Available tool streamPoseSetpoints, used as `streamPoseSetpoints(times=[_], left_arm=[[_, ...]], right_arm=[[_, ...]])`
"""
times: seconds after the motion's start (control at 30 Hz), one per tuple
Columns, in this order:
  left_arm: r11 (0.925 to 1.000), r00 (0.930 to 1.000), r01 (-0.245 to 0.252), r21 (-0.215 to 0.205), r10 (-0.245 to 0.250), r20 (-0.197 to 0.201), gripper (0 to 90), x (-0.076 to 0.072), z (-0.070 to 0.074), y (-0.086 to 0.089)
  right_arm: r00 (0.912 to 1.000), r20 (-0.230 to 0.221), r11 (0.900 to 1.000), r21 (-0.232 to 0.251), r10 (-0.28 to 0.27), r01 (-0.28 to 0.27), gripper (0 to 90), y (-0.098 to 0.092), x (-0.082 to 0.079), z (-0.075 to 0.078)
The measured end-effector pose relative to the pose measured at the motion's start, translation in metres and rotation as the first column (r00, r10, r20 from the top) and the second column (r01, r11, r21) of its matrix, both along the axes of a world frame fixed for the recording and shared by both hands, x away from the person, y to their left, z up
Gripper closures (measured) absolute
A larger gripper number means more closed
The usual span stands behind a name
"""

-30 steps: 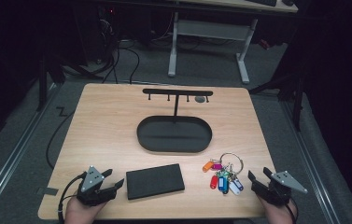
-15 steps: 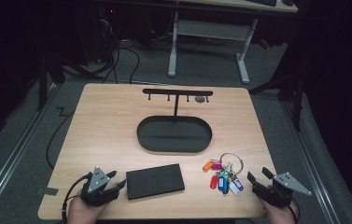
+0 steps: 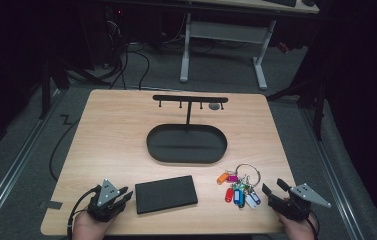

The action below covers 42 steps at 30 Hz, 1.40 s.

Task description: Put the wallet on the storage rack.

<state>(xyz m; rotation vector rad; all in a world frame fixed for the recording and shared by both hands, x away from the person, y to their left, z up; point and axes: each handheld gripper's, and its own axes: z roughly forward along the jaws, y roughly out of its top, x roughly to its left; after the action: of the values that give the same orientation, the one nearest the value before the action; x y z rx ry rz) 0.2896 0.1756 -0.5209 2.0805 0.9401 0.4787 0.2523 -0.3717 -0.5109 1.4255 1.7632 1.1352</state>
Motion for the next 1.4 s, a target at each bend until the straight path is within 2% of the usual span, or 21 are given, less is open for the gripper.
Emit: streamPoseSetpoints(times=[0.07,0.27,0.43,0.47,0.53,0.7,0.8,0.87,1.0,1.07,1.13,1.23,1.4], left_arm=[[0.9998,0.9997,0.005,0.018,-0.004,-0.024,78.4,0.002,-0.002,0.0],[0.995,0.9979,0.057,0.082,-0.054,-0.035,84.4,0.0,-0.006,-0.009],[0.9911,0.9955,0.092,0.097,-0.089,-0.03,84.5,-0.006,-0.006,-0.014],[0.9909,0.9945,0.102,0.088,-0.099,-0.035,84.6,-0.008,-0.005,-0.014],[0.9881,0.9887,0.144,0.053,-0.142,-0.047,83.5,-0.011,-0.004,-0.015],[0.9743,0.9757,0.216,0.065,-0.213,-0.051,80.1,-0.021,-0.002,-0.028],[0.9706,0.9734,0.229,0.074,-0.227,-0.029,76.9,-0.026,0.001,-0.032],[0.9655,0.9671,0.254,0.055,-0.254,-0.021,75.8,-0.028,0.005,-0.033],[0.9574,0.9579,0.285,0.046,-0.286,0.022,70.8,-0.034,0.01,-0.037],[0.9552,0.9554,0.291,0.051,-0.293,0.034,65.4,-0.035,0.011,-0.039],[0.9479,0.9484,0.309,0.076,-0.313,0.047,58.2,-0.037,0.01,-0.048],[0.9406,0.9411,0.328,0.088,-0.333,0.057,50.9,-0.038,0.007,-0.059],[0.9322,0.9325,0.342,0.12,-0.352,0.08,44.1,-0.036,0.003,-0.077]], right_arm=[[1.0,-0.001,1.0,0.005,-0.002,0.002,35.3,-0.001,0.001,-0.001],[1.0,-0.002,1.0,0.004,-0.008,0.008,35.4,-0.002,0.0,-0.001],[0.9999,-0.009,1.0,0.005,-0.005,0.005,35.5,-0.002,0.001,-0.002],[0.9999,-0.01,1.0,0.006,-0.004,0.004,35.6,-0.002,0.001,-0.002],[0.9999,-0.011,1.0,0.007,-0.001,0.001,35.6,-0.002,0.001,-0.002],[0.9999,-0.015,1.0,0.006,0.005,-0.005,35.6,-0.001,0.001,-0.003],[0.9999,-0.016,1.0,0.006,0.006,-0.006,35.6,-0.001,0.001,-0.003],[0.9998,-0.016,1.0,0.005,0.009,-0.009,35.8,-0.001,0.002,-0.003],[0.9997,-0.022,1.0,0.002,0.009,-0.008,36.2,-0.001,0.002,-0.004],[0.9997,-0.023,1.0,0.0,0.009,-0.009,36.3,-0.001,0.002,-0.004],[0.9996,-0.028,1.0,-0.001,0.008,-0.008,36.9,-0.001,0.003,-0.005],[0.9994,-0.032,1.0,0.001,0.012,-0.012,36.9,0.0,0.003,-0.005],[0.9992,-0.033,1.0,-0.006,0.022,-0.022,36.9,0.002,0.004,-0.005]])
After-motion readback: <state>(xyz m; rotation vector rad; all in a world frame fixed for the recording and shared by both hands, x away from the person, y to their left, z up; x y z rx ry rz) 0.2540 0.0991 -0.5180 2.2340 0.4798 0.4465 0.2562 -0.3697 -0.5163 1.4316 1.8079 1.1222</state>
